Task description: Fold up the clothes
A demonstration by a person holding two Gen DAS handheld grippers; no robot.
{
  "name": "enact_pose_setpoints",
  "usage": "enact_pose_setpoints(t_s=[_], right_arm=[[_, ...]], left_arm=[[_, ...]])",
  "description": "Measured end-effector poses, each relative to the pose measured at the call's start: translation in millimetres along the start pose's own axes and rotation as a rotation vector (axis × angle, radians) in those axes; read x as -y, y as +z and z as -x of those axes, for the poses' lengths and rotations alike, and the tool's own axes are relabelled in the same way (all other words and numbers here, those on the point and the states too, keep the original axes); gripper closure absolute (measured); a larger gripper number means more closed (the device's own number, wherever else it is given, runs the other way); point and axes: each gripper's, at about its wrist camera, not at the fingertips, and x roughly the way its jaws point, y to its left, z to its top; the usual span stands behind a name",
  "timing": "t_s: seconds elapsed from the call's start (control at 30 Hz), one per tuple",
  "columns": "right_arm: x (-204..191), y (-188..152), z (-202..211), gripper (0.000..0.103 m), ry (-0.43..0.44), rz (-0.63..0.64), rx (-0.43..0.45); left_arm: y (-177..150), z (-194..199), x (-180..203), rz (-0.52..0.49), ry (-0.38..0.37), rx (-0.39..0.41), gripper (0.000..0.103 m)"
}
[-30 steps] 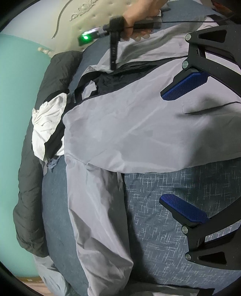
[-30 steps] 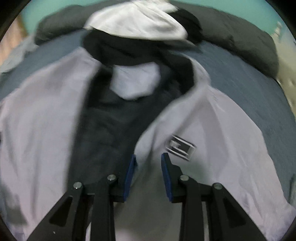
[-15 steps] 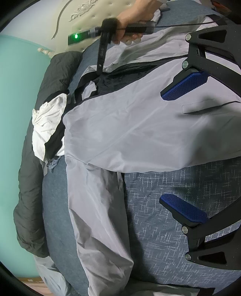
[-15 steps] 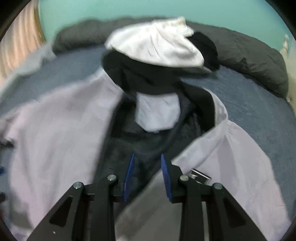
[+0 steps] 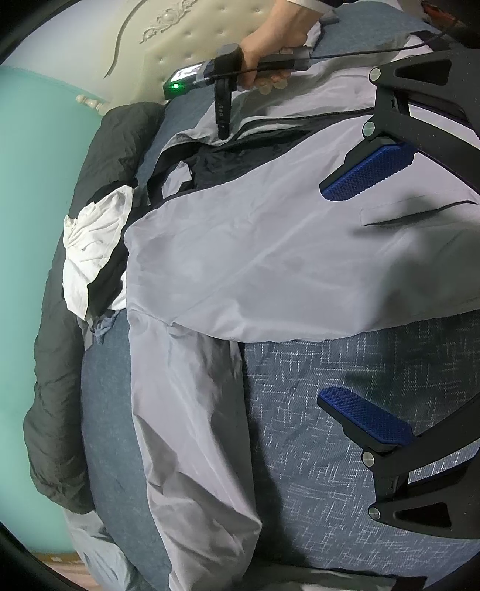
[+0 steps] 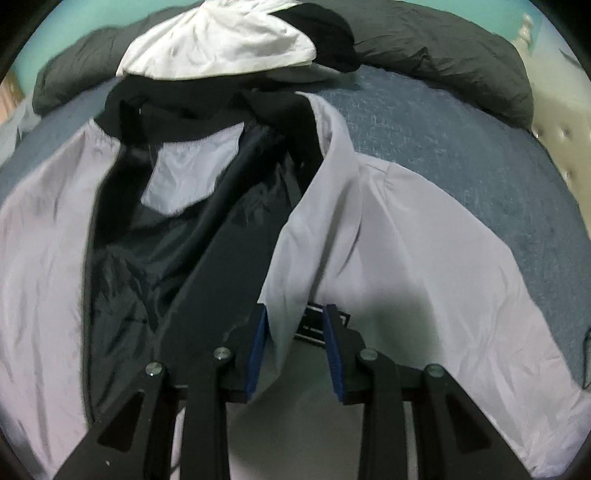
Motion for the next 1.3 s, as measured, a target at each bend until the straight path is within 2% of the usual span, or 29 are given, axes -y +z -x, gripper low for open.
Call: enact_pose_setpoints(t_s=[0.03, 0.07, 0.1, 0.2, 0.37, 0.4, 0.43, 0.53, 0.7, 0.73, 0.77, 0.83, 0.9, 0.97, 1.03, 1.13, 1.3], right_arm=[[1, -1, 1, 0.073, 0.008, -0.004, 0.007], [3, -2, 2, 0.078, 0.024, -0.016, 0.015], [6, -3, 4, 0.090, 0.047, -0.032, 0.024], [10, -3, 16, 0.099, 0.139, -0.069, 0.080], [31, -4, 65, 0.100, 0.570, -0.143, 0.309], [36, -5, 72, 0.100, 0.635, -0.150, 0.338], [41, -6, 75, 0.100, 0.658, -0.150, 0.348], [49, -8, 65, 0.100, 0.581, -0.169, 0.269], [56, -18, 22, 0.099, 0.285, -0.227, 0.009], [59, -22, 18, 0.099, 0.257, -0.249, -0.010], [61, -24, 17, 0.093, 0.230, -0.260, -0.016], [57, -24, 20, 0.091, 0.178, -0.236, -0.007], [45, -20, 29, 0.082, 0.103, -0.166, 0.026], [30, -15, 44, 0.082, 0.012, -0.076, 0.095], [20, -12, 62, 0.082, -0.023, -0.018, 0.187], [12, 0, 76, 0.082, -0.018, 0.067, 0.277], [-33, -2, 78, 0.082, 0.023, 0.281, 0.287]], left_arm=[[0, -1, 0, 0.000, 0.000, -0.002, 0.000], [0, -1, 0, -0.001, 0.000, -0.003, 0.000], [0, -2, 0, -0.001, -0.001, -0.005, 0.000], [0, -3, 0, -0.004, -0.002, -0.007, 0.000], [0, -2, -2, 0.003, -0.002, -0.002, 0.000], [0, -1, -3, 0.004, -0.002, -0.001, 0.000], [0, -1, -3, 0.005, -0.002, -0.001, 0.000], [0, -1, -1, -0.001, -0.002, -0.004, 0.000], [0, 0, 0, -0.004, -0.003, -0.007, 0.000], [0, -1, 0, -0.005, -0.004, -0.008, 0.000], [0, -1, 0, -0.006, -0.004, -0.009, 0.000], [-1, -1, 0, -0.008, -0.001, -0.011, 0.000], [-1, -1, 1, -0.007, -0.003, -0.011, 0.000], [-1, -1, 1, -0.010, -0.003, -0.011, 0.000], [-1, 0, 2, -0.010, -0.003, -0.008, 0.000], [-1, 1, 2, -0.010, -0.003, -0.008, 0.000], [0, 0, 2, -0.008, -0.003, -0.008, 0.000]])
